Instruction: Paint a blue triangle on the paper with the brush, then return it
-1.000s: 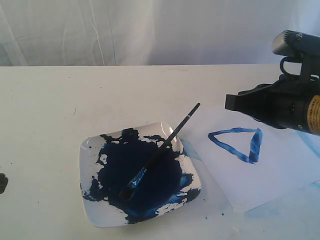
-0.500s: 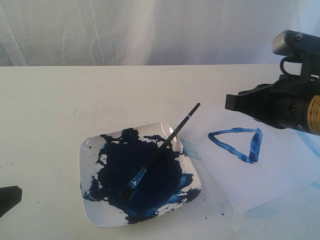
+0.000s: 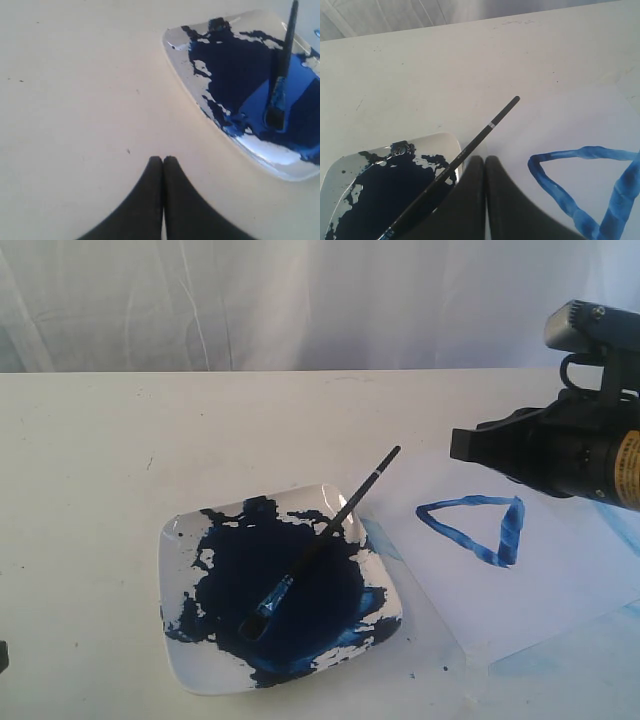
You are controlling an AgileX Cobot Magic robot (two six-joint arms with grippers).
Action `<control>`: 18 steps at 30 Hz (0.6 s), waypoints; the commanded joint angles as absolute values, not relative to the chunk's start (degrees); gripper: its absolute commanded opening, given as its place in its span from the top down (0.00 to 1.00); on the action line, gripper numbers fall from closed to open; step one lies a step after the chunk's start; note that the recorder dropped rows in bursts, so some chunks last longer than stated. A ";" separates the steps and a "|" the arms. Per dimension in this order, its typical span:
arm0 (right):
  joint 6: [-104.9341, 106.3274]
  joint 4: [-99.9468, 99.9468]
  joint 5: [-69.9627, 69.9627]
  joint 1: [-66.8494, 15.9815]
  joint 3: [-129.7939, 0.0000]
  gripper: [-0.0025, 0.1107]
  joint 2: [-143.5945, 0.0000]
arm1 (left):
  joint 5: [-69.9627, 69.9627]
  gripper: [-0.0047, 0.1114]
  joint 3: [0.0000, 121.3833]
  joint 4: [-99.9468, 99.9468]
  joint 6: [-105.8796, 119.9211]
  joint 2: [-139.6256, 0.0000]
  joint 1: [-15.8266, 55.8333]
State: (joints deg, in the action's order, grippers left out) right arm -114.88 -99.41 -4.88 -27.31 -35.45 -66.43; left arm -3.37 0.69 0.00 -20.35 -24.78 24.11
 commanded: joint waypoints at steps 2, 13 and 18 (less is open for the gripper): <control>-114.15 -99.95 -4.30 -27.31 -35.18 0.98 -65.99 | -1.13 0.96 0.00 -0.42 -24.48 -17.11 18.35; -114.15 -99.95 -4.40 -27.31 -35.18 0.98 -65.99 | 8.05 0.96 0.00 -1.70 -26.38 -4.23 6.09; -114.15 -99.95 -4.40 -27.31 -35.18 0.98 -65.99 | 9.13 0.96 0.00 -1.72 -26.38 -3.10 4.71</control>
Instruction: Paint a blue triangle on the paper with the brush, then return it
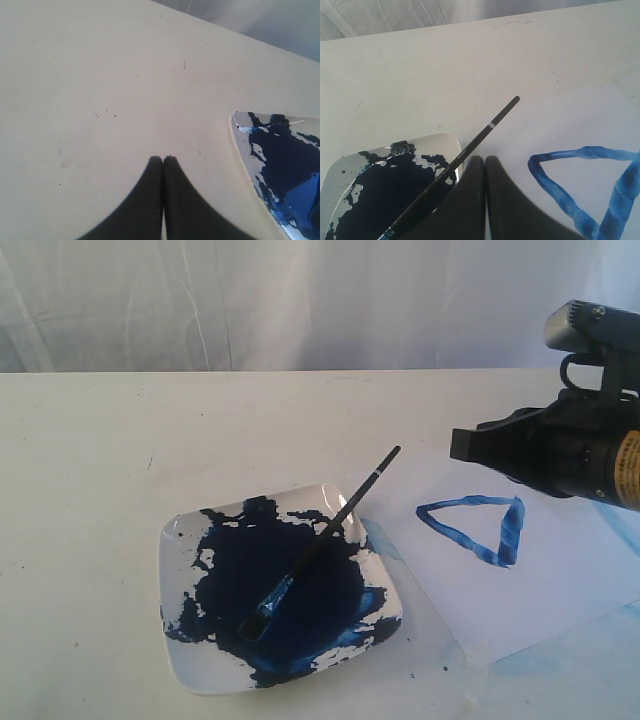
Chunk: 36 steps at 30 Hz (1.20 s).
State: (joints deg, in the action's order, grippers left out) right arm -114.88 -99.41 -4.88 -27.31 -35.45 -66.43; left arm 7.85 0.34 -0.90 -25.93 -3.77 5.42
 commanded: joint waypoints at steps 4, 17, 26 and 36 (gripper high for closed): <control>-114.15 -99.95 -4.40 -27.31 -35.18 0.98 -65.99 | 9.08 0.96 0.00 -1.72 -25.87 -3.10 4.71; -114.15 -99.95 -4.42 -27.31 -35.18 0.98 -65.99 | 13.10 0.96 0.00 -2.12 -10.92 0.00 4.71; -114.15 -99.95 -4.42 -27.31 -35.18 0.98 -65.99 | 13.19 0.96 0.00 -2.31 3.98 0.00 4.71; -114.15 -99.95 -4.31 -27.31 -35.18 0.98 -65.99 | 13.57 0.96 0.00 -0.74 0.34 0.00 1.83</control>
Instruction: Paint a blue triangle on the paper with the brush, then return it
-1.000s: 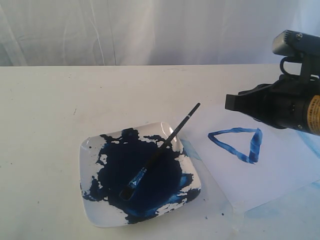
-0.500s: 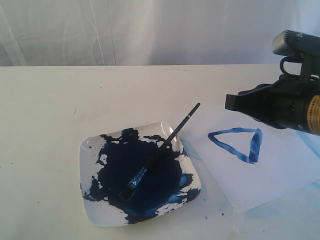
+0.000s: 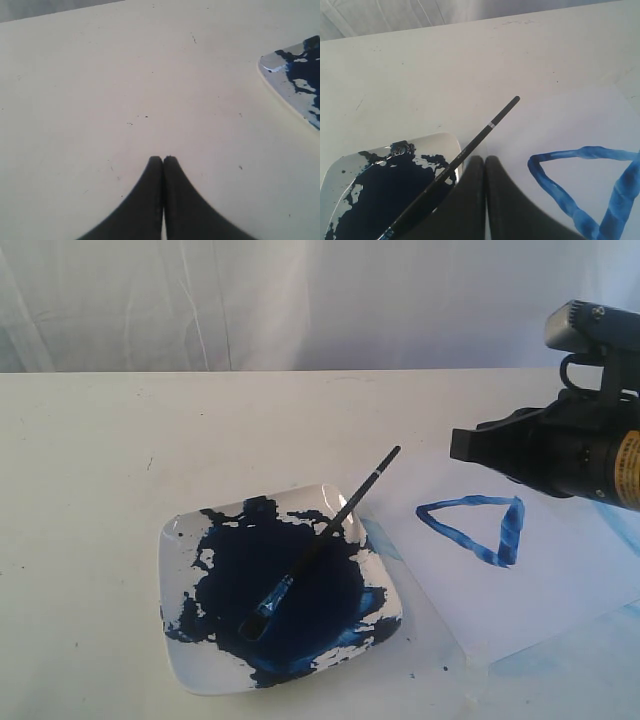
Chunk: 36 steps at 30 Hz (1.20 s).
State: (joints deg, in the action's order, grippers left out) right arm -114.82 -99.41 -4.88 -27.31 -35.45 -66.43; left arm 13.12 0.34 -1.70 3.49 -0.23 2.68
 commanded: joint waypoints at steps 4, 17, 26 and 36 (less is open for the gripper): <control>-114.15 -99.95 -4.42 -27.31 -35.18 0.98 -65.99 | 13.55 0.96 0.00 2.54 -6.50 0.00 1.83; -115.57 -99.95 -4.32 -27.31 -35.18 0.98 -65.99 | 13.31 0.96 0.00 3.50 -9.29 0.00 1.83; -115.57 -99.95 -4.32 -27.31 -35.18 0.98 -65.99 | 13.31 0.96 0.00 3.50 -9.06 0.00 1.83; -115.60 -99.95 -4.33 -27.31 -35.18 0.98 -65.08 | 13.31 0.96 0.00 3.50 -9.06 0.00 1.83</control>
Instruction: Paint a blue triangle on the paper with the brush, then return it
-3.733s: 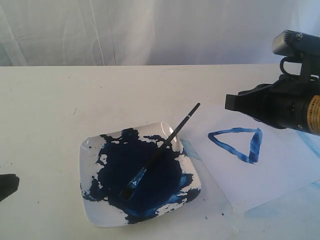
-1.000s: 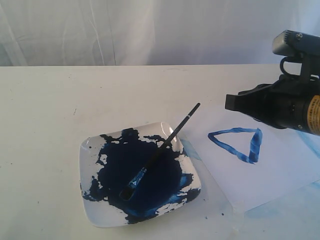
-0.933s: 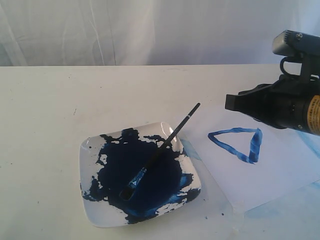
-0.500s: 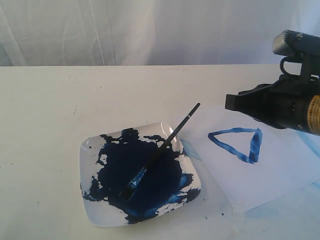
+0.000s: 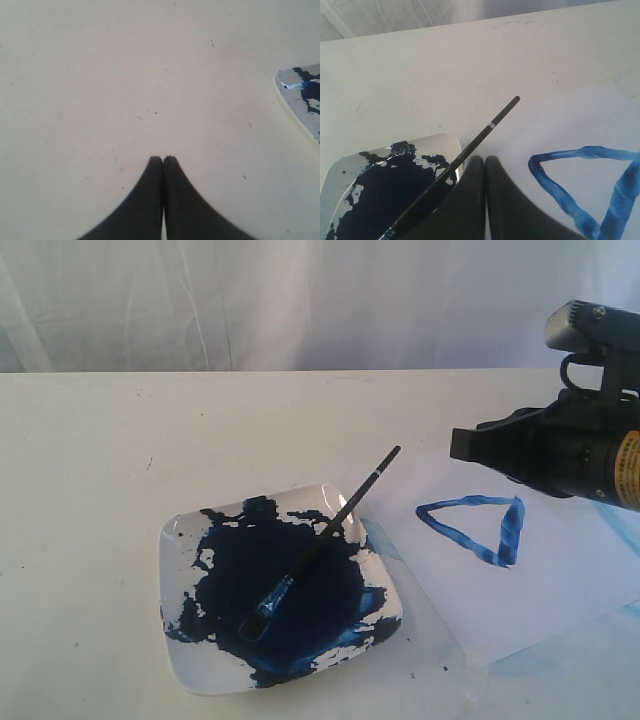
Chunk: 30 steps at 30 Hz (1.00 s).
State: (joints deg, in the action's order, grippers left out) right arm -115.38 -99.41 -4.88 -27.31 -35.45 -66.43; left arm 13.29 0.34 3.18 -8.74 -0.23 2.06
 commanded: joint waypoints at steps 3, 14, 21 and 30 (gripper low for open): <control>-115.60 -99.95 -4.77 -27.42 -35.18 0.98 -62.55 | 13.31 0.96 0.00 3.50 -9.06 0.00 1.83; -119.35 -96.84 -4.80 -26.78 -23.23 0.98 -26.02 | 13.31 0.96 0.00 3.50 -9.06 0.00 1.83; -119.94 -95.26 -5.35 -15.30 -15.89 0.98 -0.43 | 13.31 0.96 0.00 3.50 -9.06 0.00 1.83; -119.94 -75.09 -5.32 -12.71 -14.39 0.98 0.00 | 13.33 0.96 0.00 3.50 -9.06 0.00 1.83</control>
